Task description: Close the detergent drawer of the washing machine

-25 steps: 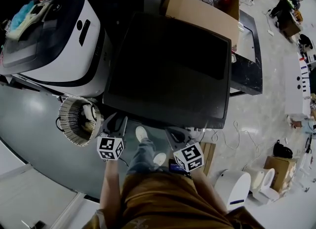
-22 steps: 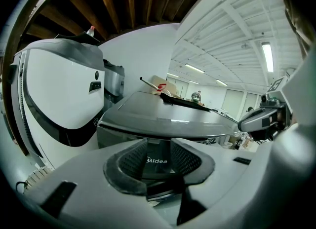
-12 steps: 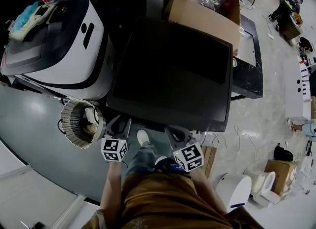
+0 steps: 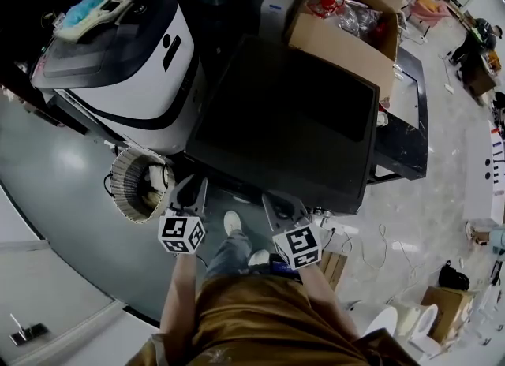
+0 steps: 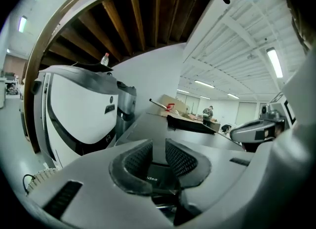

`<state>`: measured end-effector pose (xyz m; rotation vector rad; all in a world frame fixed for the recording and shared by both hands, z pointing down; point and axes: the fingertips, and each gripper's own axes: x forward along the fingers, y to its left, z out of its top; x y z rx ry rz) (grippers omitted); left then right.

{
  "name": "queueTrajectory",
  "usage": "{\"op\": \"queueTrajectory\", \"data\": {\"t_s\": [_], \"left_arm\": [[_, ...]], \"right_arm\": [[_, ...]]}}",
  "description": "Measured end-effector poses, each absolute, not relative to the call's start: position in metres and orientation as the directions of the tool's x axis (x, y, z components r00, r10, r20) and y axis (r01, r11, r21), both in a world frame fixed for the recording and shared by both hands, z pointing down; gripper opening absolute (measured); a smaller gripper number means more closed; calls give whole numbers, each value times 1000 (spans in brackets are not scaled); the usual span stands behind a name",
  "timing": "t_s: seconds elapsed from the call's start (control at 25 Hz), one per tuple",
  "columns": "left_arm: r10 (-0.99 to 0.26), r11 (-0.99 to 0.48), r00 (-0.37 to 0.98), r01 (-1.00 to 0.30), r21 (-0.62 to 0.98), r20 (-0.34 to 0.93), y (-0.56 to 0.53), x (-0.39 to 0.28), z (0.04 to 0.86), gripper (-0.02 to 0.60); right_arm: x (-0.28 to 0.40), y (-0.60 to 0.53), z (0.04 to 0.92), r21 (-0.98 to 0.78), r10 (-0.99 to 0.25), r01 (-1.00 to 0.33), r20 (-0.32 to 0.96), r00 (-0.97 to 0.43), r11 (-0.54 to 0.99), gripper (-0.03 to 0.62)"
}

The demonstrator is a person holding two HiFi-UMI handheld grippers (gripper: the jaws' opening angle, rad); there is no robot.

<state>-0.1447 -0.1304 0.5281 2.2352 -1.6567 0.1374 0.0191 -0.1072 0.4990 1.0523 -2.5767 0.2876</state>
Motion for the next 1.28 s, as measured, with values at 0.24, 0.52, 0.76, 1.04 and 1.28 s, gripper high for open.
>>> {"op": "queueTrajectory", "data": {"t_s": [0.24, 0.52, 0.76, 1.04, 1.28], "left_arm": [[-946, -202, 245, -957, 209, 210, -93, -141, 486, 81], [-958, -163, 199, -970, 179, 207, -58, -127, 468, 51], [-955, -154, 196, -969, 191, 221, -38, -122, 464, 34], [-953, -168, 213, -963, 210, 215, -19, -126, 464, 26], [-947, -187, 229, -963, 194, 226, -15, -123, 471, 26]], "right_arm": [[28, -74, 490, -22, -657, -707, 352, -667, 706, 12], [41, -44, 470, 17, -679, -712, 316, -662, 702, 12], [46, -24, 469, 53, -690, -713, 311, -653, 699, 12], [42, -8, 467, 53, -696, -719, 309, -648, 693, 12], [47, -4, 468, 57, -710, -733, 310, -633, 678, 12]]}}
